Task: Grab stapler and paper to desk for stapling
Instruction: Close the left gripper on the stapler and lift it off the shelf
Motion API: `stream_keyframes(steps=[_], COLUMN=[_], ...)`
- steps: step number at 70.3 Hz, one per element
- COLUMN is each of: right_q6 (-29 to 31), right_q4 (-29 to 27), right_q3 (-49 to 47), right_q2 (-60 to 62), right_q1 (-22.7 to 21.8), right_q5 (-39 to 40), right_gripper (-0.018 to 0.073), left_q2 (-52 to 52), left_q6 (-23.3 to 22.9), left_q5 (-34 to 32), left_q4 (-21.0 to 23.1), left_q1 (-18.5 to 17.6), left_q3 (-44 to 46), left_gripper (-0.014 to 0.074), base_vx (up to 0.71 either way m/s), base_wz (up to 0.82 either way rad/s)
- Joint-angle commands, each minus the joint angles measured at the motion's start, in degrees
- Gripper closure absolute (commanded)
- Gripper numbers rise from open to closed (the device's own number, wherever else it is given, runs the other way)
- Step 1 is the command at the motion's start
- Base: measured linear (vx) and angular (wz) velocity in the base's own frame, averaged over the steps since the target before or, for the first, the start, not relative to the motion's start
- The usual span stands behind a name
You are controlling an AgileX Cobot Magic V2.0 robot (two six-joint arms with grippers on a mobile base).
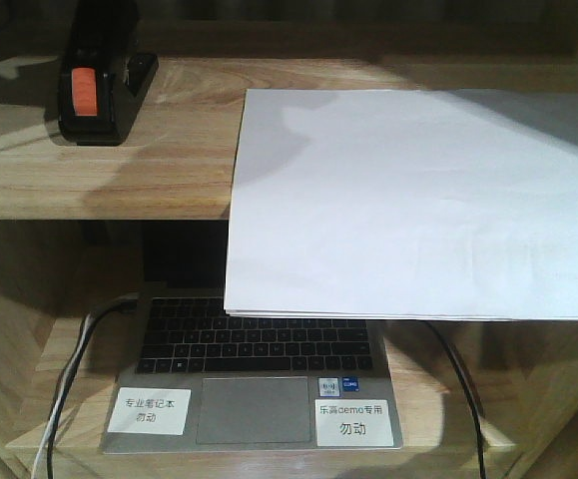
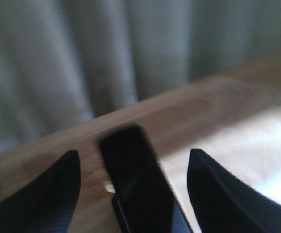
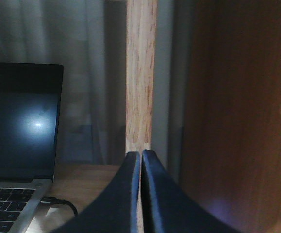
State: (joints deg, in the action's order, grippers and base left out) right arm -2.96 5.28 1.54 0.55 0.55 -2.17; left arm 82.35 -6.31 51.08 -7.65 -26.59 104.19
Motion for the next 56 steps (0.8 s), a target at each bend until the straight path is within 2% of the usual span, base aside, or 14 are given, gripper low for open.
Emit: stream_keyframes(steps=[1,8,17,34,39,49,56], right_q6=[0.2,0.2,0.2,0.2,0.2,0.2,0.2], right_q4=[0.2,0.2,0.2,0.2,0.2,0.2,0.2], right_q3=[0.2,0.2,0.2,0.2,0.2,0.2,0.2], right_q2=[0.6,0.6,0.6,0.6,0.6,0.6,0.6], right_q1=[0.0,0.0,0.0,0.0,0.0,0.0,0.0], right_q5=[4.3,4.3,4.3,4.3,4.3,4.3,4.3], right_gripper=[0.0569,0.0569,0.0569,0.0569,0.0569,0.0569,0.0569], left_q2=[0.3,2.1,4.2,6.6,6.9,7.5,7.5], left_q6=[-3.7,-6.2,-6.2,-6.4,-7.7,-7.8,-7.7], left_q5=[0.1,4.1,7.9,11.3,12.2,15.4,16.7], left_q4=[-0.2,-0.3,-0.2,1.3,1.2,1.2,1.2], left_q1=[-0.2,-0.2,-0.2,-0.2,-0.2,-0.2,-0.2], left_q3=[4.9,7.8,9.7,9.8,9.8,9.8,9.8], left_gripper=[0.0135,0.0135,0.0135,0.0135,0.0142,0.0233,0.0388], base_vx=[0.00,0.00,0.00,0.00,0.00,0.00,0.00], base_wz=[0.00,0.00,0.00,0.00,0.00,0.00,0.00])
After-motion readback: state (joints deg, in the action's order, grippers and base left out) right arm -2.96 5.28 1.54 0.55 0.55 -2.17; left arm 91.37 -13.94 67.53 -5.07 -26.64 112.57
